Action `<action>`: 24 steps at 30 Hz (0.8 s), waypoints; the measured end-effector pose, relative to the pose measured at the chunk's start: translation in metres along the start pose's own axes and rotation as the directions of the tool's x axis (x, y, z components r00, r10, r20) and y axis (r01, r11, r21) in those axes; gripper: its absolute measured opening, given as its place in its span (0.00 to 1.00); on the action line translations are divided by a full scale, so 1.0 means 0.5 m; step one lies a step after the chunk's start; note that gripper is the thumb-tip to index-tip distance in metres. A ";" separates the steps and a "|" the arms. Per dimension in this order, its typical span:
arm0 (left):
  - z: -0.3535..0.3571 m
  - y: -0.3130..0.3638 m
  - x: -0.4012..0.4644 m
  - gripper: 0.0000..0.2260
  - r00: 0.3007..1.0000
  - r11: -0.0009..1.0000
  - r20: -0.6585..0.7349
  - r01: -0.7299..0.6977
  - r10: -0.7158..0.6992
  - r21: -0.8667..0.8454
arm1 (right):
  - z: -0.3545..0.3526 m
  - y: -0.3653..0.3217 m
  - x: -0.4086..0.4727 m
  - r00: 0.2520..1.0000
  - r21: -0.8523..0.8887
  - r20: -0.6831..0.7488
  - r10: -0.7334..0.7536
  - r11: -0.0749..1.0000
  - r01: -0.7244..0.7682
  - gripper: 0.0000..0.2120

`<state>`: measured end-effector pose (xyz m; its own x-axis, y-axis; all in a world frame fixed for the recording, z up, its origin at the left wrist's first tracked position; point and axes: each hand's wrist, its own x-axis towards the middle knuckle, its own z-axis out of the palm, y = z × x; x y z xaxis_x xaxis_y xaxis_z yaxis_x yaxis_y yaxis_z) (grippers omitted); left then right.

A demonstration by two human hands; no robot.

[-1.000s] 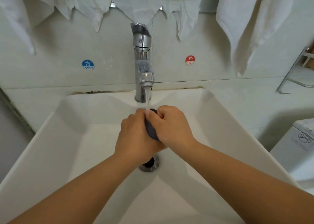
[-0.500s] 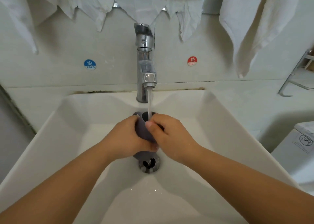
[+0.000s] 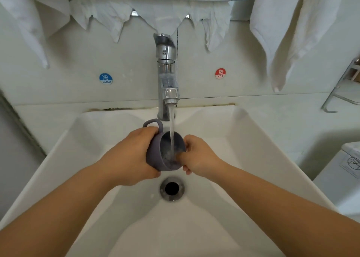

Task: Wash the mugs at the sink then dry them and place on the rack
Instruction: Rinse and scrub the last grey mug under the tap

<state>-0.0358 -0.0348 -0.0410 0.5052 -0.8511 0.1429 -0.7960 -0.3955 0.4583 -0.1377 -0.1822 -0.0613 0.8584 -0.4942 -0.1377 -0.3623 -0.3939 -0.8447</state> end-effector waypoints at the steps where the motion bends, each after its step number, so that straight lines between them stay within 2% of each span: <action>1: -0.001 -0.003 -0.002 0.26 1.000 1.000 0.004 -0.007 0.007 0.018 | 0.002 0.000 0.000 0.999 -0.039 -0.025 -0.032 0.999 0.031 0.03; 3: -0.002 -0.007 -0.006 0.27 1.000 0.999 -0.004 -0.014 0.014 0.048 | 0.007 0.001 0.000 0.996 -0.074 -0.051 -0.076 0.995 0.073 0.07; 6: 0.003 -0.013 -0.012 0.27 0.996 0.990 -0.058 -0.065 0.072 0.127 | 0.013 0.008 0.001 0.993 -0.079 -0.017 -0.114 0.991 0.112 0.10; 9: 0.012 -0.022 -0.015 0.26 0.970 0.954 -0.130 -0.167 0.204 0.248 | 0.012 0.018 0.007 0.992 -0.109 0.014 -0.123 0.986 0.124 0.08; 11: 0.023 -0.034 -0.014 0.29 0.939 0.901 -0.167 -0.222 0.301 0.373 | 0.008 0.025 0.010 0.995 -0.172 0.026 -0.098 0.980 0.101 0.07; 16: 0.048 -0.068 -0.009 0.42 0.898 0.754 -0.230 -0.152 0.375 0.639 | 0.001 0.038 0.019 0.999 -0.210 0.013 -0.035 0.977 0.037 0.06; 20: 0.048 -0.080 -0.009 0.44 0.906 0.695 -0.228 -0.093 0.356 0.713 | -0.003 0.040 0.019 1.000 -0.216 0.009 -0.030 0.976 0.031 0.05; 24: 0.052 -0.093 -0.014 0.44 0.904 0.696 -0.236 -0.089 0.358 0.713 | -0.005 0.040 0.015 1.000 -0.213 0.003 -0.029 0.977 0.029 0.06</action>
<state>-0.0109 -0.0196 -0.0859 0.2506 -0.8292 0.4997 -0.8366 -0.4452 -0.3192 -0.1393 -0.1958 -0.0778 0.8694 -0.4805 -0.1148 -0.4067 -0.5641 -0.7186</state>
